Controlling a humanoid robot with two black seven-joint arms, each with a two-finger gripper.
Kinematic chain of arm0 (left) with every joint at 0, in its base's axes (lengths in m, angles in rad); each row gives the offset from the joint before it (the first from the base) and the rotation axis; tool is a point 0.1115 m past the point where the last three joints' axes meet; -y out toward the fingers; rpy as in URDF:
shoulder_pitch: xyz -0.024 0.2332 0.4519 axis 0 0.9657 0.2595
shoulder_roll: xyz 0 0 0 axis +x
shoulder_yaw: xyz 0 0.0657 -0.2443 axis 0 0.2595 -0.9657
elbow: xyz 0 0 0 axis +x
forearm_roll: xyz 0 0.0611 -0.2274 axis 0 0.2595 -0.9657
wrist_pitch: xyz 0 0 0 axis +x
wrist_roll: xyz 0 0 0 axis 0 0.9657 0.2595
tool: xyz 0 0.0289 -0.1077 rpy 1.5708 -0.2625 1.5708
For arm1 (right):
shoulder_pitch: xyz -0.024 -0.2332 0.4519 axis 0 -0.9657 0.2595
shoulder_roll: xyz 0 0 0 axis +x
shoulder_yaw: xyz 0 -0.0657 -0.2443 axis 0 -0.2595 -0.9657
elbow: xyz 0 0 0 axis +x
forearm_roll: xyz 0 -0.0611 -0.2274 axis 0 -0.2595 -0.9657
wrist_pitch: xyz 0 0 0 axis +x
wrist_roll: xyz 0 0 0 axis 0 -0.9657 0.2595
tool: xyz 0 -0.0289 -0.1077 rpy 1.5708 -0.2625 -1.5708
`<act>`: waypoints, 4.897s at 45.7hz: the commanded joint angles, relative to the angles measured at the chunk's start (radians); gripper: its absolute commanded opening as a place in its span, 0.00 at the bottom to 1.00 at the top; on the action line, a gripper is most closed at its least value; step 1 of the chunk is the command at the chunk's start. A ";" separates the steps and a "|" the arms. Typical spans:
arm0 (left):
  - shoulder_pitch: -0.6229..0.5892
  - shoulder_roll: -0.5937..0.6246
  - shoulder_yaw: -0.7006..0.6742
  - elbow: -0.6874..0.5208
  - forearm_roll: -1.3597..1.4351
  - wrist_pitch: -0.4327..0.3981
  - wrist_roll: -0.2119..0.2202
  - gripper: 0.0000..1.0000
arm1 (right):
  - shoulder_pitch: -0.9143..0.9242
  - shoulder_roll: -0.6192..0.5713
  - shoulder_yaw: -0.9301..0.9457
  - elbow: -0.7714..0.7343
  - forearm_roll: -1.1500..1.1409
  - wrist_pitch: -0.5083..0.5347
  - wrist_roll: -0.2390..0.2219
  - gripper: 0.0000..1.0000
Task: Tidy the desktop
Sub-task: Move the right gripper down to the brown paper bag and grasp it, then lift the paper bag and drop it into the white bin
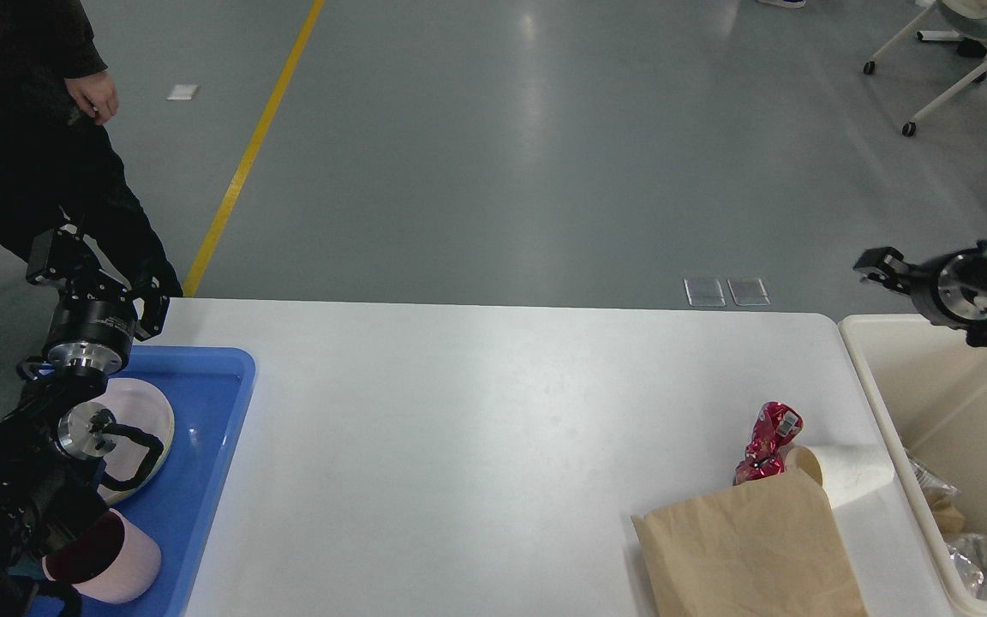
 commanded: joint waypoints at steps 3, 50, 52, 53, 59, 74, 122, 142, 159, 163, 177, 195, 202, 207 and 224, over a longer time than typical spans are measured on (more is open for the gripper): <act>0.000 0.000 0.000 0.000 0.000 0.000 0.000 0.96 | 0.263 0.047 -0.033 0.252 -0.012 0.092 -0.001 1.00; 0.000 0.000 0.000 0.000 0.000 0.001 0.000 0.96 | 0.285 0.061 -0.036 0.579 -0.414 0.486 -0.005 1.00; 0.000 0.000 0.000 0.000 0.000 0.000 0.000 0.96 | 0.250 0.054 -0.036 0.576 -0.437 0.483 -0.005 1.00; 0.000 0.000 0.000 0.000 0.000 0.001 0.000 0.96 | 0.235 0.053 -0.036 0.575 -0.446 0.480 -0.005 1.00; 0.000 0.000 0.000 0.000 0.000 0.000 0.000 0.96 | 0.155 0.044 -0.031 0.567 -0.460 0.473 -0.005 1.00; 0.000 0.000 0.000 0.000 0.000 0.000 0.000 0.96 | 0.007 0.047 -0.019 0.467 -0.460 0.428 -0.004 1.00; 0.000 0.000 0.000 0.000 0.000 0.000 0.000 0.96 | -0.203 0.031 0.139 0.395 -0.447 0.316 -0.005 0.00; 0.000 0.000 0.000 0.000 0.000 0.000 0.000 0.96 | -0.066 -0.123 0.260 0.576 -0.419 0.359 -0.005 0.00; 0.000 0.000 0.000 0.000 0.000 0.000 0.000 0.96 | 0.329 -0.337 0.349 0.722 -0.416 0.439 -0.001 0.00; 0.000 0.000 0.000 0.000 0.000 0.000 0.000 0.96 | 0.385 -0.389 0.418 0.716 -0.416 0.489 -0.002 0.00; 0.000 0.000 0.000 0.000 0.000 0.000 0.000 0.96 | 0.486 -0.489 0.541 0.554 -0.420 0.499 -0.005 0.00; 0.000 0.000 0.000 0.000 0.000 0.000 0.000 0.96 | 0.041 -0.478 0.539 0.050 -0.413 0.349 -0.007 0.00; 0.000 0.000 0.000 0.000 0.000 0.000 0.000 0.96 | -0.172 -0.441 0.535 -0.077 -0.350 0.186 -0.007 0.00; 0.000 0.000 0.000 0.000 0.000 0.000 0.000 0.96 | -0.298 -0.404 0.529 -0.138 -0.275 0.056 -0.007 0.00; 0.000 0.000 0.000 0.000 0.000 0.000 0.000 0.96 | -0.618 -0.217 0.530 -0.375 -0.253 -0.127 -0.005 1.00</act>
